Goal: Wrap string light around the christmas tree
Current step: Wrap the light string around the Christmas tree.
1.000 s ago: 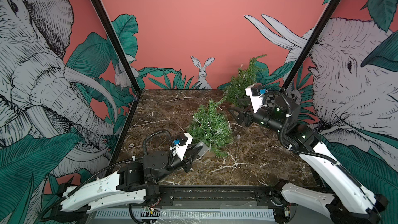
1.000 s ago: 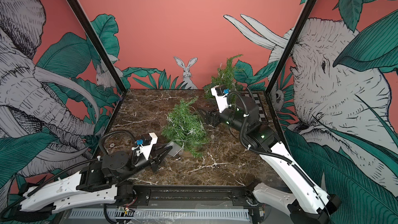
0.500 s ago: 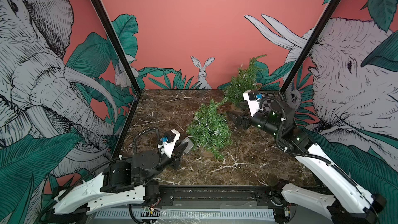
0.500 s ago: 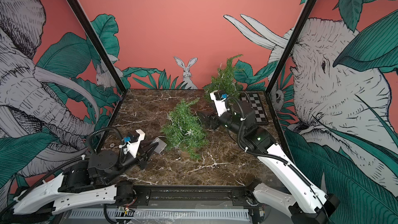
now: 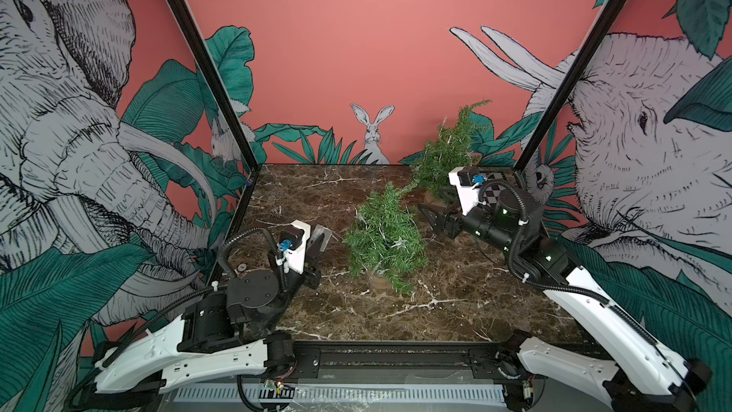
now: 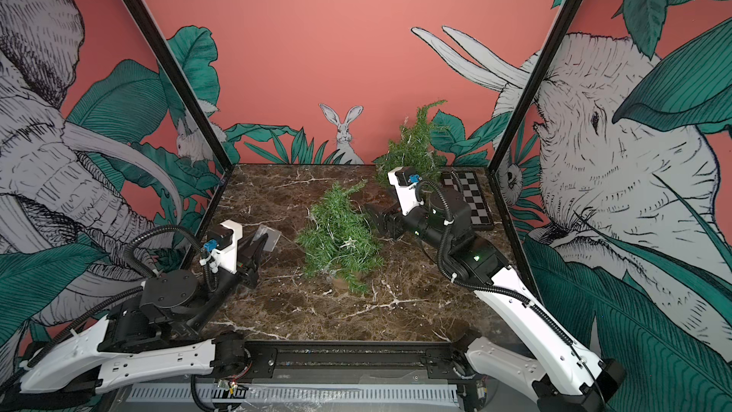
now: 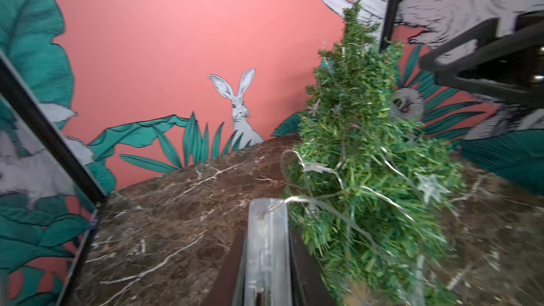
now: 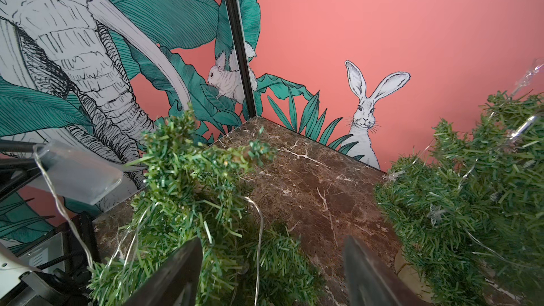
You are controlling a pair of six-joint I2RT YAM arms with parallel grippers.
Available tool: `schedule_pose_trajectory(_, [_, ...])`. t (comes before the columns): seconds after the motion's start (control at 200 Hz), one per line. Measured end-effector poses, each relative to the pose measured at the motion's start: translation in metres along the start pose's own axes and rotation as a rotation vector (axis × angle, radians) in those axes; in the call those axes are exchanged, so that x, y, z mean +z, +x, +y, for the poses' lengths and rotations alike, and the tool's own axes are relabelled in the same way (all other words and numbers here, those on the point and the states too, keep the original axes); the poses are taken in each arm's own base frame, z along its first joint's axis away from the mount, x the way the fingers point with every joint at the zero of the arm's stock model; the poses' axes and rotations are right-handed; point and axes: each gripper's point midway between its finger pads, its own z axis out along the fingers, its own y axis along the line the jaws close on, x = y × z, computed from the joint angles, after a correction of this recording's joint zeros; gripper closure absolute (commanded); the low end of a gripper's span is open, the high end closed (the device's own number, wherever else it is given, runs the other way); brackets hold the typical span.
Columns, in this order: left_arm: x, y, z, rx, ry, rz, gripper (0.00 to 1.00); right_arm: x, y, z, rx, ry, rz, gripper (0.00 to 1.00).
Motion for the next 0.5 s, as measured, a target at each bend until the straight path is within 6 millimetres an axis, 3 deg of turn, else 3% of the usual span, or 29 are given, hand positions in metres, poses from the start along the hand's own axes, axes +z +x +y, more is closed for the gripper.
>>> schedule_pose_trajectory(0.27, [0.055, -0.002, -0.011, 0.142, -0.112, 0.124, 1.00, -0.006, -0.003, -0.002, -0.005, 0.017, -0.016, 0.22])
schedule_pose_trajectory(0.5, [0.091, -0.009, 0.004, 0.167, -0.133, 0.175, 1.00, -0.011, 0.002, -0.002, -0.003, 0.022, -0.016, 0.22])
